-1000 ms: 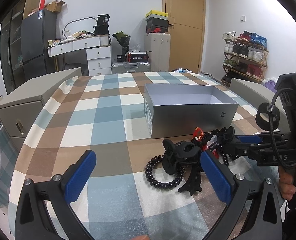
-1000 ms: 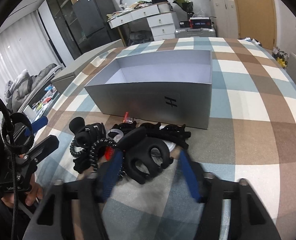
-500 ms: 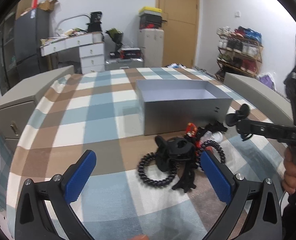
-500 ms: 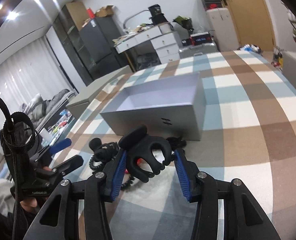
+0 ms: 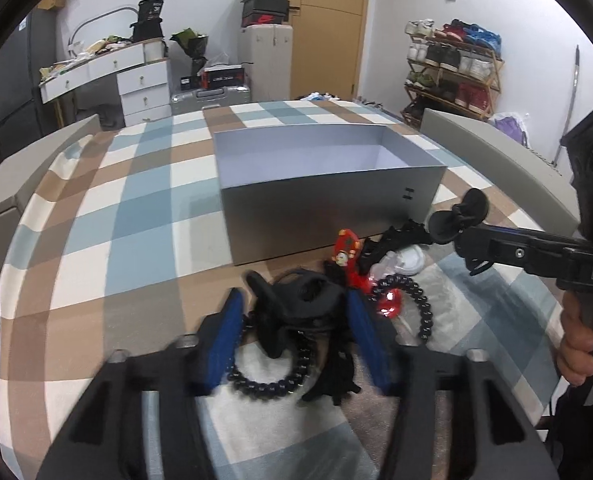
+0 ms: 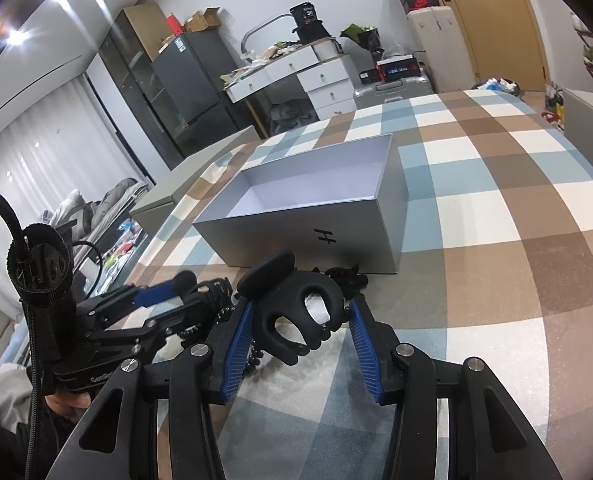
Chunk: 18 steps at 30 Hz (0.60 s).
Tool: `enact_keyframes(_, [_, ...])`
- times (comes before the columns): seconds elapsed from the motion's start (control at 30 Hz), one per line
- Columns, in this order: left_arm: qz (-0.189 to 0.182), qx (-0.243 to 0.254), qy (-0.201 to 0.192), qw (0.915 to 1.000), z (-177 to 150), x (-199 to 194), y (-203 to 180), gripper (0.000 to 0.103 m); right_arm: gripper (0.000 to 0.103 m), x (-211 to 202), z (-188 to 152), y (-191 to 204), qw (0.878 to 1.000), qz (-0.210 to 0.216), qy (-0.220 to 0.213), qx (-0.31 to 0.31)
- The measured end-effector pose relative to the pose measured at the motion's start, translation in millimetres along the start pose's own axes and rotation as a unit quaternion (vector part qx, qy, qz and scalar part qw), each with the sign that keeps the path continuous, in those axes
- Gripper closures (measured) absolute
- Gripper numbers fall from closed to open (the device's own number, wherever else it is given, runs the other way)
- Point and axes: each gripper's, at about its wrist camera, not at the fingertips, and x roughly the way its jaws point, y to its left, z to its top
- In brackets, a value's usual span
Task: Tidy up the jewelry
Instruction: 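Reach the right gripper into the pile and grasp a black claw clip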
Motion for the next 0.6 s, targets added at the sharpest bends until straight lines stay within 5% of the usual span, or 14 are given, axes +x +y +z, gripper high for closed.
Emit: enact_keyframes(0.6, [-0.008, -0.018, -0.082, 0.9965, 4.2, -27.1, 9.3, 0.058, 0.056, -13.3, 5.0, 11.1, 0.999, 0.011, -0.035, -0.021])
